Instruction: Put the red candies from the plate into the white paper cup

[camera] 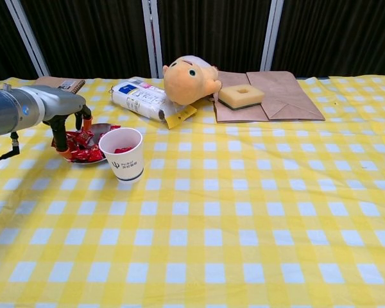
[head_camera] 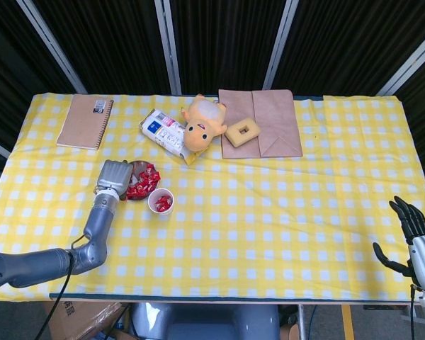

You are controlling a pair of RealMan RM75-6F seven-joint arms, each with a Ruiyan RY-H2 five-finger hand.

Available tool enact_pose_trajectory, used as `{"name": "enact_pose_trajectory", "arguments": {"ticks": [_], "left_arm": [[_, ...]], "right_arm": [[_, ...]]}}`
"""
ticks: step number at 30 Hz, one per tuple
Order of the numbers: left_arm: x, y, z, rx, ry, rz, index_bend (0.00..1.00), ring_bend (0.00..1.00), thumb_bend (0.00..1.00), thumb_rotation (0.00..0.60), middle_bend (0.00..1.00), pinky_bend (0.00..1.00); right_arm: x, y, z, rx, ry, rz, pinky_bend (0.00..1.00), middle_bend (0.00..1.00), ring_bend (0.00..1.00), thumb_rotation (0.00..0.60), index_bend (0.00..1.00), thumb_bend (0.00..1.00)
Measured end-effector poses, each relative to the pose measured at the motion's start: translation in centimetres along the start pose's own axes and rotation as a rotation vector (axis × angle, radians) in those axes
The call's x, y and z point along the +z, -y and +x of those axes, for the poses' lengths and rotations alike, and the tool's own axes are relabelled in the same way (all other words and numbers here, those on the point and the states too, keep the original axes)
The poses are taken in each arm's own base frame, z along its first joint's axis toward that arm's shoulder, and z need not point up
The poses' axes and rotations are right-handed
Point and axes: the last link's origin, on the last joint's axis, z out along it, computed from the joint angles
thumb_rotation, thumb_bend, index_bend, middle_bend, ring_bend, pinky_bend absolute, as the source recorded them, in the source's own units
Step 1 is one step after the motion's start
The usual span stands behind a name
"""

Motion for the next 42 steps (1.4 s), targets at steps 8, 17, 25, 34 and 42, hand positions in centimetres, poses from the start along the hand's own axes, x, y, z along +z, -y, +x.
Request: {"name": "enact_pose_trajectory", "arguments": {"ticks": [8, 17, 25, 34, 42], "left_arm": [[0.6, -0.6, -0.2, 0.01, 0.007, 0.009, 0.3, 0.89, 0.17, 0.6, 0.26, 0.92], [1.1, -1.3, 0.1, 0.0, 0.005, 0.009, 0.26, 0.89, 0.17, 0.6, 0.24, 0.92], [1.2, -1.3, 0.2, -0.002, -0.001, 0.012, 0.26, 0.89, 0.17, 0.6, 0.24, 0.92], [1.1, -1.5, -0.5, -0.001, 0.029, 0.007, 0.32, 0.89, 0.23, 0.6, 0.27, 0.93], [1.2, -2.2, -0.4, -0.004, 0.02, -0.013, 0.39, 0.9, 0.33, 0.6, 0.34, 0.94]], "right_arm": [[0.0, 0.0, 0.0, 0.003, -0.002, -0.001, 0.0, 0.0, 0.0, 0.6, 0.0, 0.42], [0.1, 0.0, 0.0, 0.007, -0.002, -0.002, 0.0, 0.0, 0.0, 0.6, 0.0, 0.42], [0.1, 0.0, 0.0, 0.022, 0.0, -0.006, 0.0, 0.0, 0.0, 0.6, 0.0, 0.42], [0.1, 0.1, 0.1, 0.024, -0.005, -0.003, 0.0, 0.0, 0.0, 0.6, 0.0, 0.42], [0.1, 0.1, 0.1, 0.026, -0.012, -0.003, 0.0, 0.0, 0.0, 0.6, 0.0, 0.42]]}}
